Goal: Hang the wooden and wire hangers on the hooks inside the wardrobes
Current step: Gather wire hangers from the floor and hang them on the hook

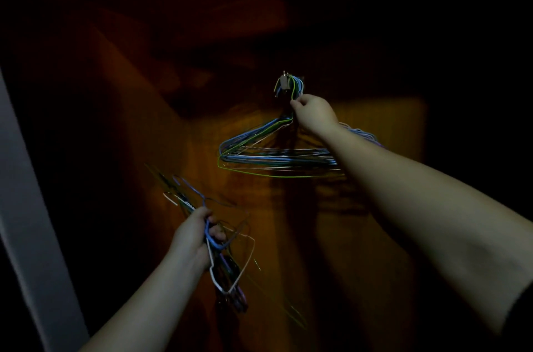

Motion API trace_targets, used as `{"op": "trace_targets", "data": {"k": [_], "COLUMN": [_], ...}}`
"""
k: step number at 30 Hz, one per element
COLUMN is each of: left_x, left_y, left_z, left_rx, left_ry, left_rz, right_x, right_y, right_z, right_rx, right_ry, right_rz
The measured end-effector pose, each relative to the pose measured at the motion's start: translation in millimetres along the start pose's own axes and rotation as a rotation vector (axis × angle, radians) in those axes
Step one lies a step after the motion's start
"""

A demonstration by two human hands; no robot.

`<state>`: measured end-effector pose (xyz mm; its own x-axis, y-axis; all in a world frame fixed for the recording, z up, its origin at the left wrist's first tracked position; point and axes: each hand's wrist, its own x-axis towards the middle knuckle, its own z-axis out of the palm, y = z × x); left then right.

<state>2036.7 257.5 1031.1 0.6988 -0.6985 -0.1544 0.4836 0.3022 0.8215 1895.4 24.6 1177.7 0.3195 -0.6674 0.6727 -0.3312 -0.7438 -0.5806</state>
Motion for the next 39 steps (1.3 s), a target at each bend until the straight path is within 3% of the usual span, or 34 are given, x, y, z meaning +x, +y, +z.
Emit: {"op": "trace_targets", "data": {"k": [22,39], "left_x": [-5.3,-11.9], "left_y": [-7.5,-5.4], "left_z": [7.7,-14.3], "left_rx": [-0.036,-0.017], "left_ry": [0.030,-0.087], "left_rz": [-0.035,-0.075], "right_x": [5.4,12.4], "right_y": [14.1,12.1], "right_z": [-6.2,-7.3], "right_rx": [-0.275,-0.471], "right_ry": [0.048,0.041], "right_rz": [0.075,0.094]}}
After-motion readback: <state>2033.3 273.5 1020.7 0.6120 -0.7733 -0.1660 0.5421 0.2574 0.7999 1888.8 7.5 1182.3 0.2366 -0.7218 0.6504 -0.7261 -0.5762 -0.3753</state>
